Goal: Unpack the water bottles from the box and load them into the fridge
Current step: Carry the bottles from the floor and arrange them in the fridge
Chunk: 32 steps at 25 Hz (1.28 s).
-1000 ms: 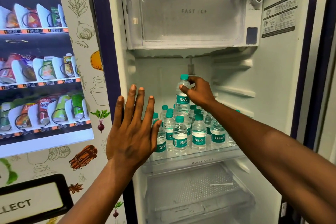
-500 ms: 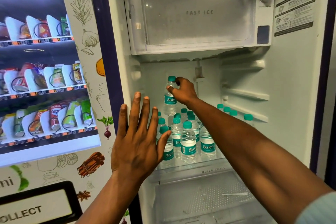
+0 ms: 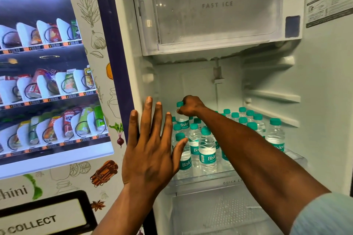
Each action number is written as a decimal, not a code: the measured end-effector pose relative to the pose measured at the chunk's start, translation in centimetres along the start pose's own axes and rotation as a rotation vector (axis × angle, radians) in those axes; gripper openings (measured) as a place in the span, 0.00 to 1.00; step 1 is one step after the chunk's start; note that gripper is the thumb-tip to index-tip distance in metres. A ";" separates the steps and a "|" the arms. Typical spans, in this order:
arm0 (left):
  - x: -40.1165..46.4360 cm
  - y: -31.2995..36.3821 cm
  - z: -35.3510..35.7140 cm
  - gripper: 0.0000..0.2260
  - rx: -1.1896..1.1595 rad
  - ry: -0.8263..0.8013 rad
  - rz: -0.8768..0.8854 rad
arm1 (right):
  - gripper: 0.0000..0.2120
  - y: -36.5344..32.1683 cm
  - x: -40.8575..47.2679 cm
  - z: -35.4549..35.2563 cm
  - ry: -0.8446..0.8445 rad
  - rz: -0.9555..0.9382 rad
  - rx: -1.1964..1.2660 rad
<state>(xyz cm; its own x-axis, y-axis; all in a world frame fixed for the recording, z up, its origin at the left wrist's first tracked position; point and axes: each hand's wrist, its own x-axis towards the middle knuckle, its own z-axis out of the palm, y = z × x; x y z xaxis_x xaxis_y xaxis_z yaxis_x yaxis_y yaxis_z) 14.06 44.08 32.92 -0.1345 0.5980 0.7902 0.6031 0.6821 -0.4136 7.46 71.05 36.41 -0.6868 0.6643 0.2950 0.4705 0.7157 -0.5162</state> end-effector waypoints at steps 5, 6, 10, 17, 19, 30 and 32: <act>-0.1 0.1 -0.2 0.33 0.008 -0.008 -0.009 | 0.21 1.0 0.1 0.8 -0.060 0.019 -0.110; -0.1 0.1 -0.2 0.33 0.007 -0.011 -0.008 | 0.21 1.1 0.1 0.9 -0.070 0.022 -0.126; 0.0 0.1 -0.1 0.33 0.007 -0.014 -0.007 | 0.20 1.2 0.1 1.5 -0.088 0.010 -0.196; -0.1 0.1 -0.2 0.33 -0.011 -0.010 -0.012 | 0.20 1.5 -0.1 2.3 -0.118 0.004 -0.286; -0.1 0.1 -0.1 0.33 -0.009 -0.013 -0.013 | 0.21 1.4 -0.1 2.2 -0.126 0.005 -0.315; -0.2 -0.2 0.0 0.34 -0.011 -0.013 0.002 | 0.19 0.4 -1.6 0.8 -0.047 -0.080 -0.349; -0.3 -0.2 0.0 0.34 -0.010 -0.001 0.004 | 0.20 0.1 -2.8 -0.1 -0.025 -0.129 -0.344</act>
<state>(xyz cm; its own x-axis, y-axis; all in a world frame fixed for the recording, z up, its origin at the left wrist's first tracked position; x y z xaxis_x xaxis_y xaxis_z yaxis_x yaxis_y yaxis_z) 13.94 43.78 32.81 -0.1327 0.6012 0.7880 0.6114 0.6754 -0.4124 9.53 69.30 35.59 -0.7641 0.5610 0.3185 0.5347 0.8269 -0.1739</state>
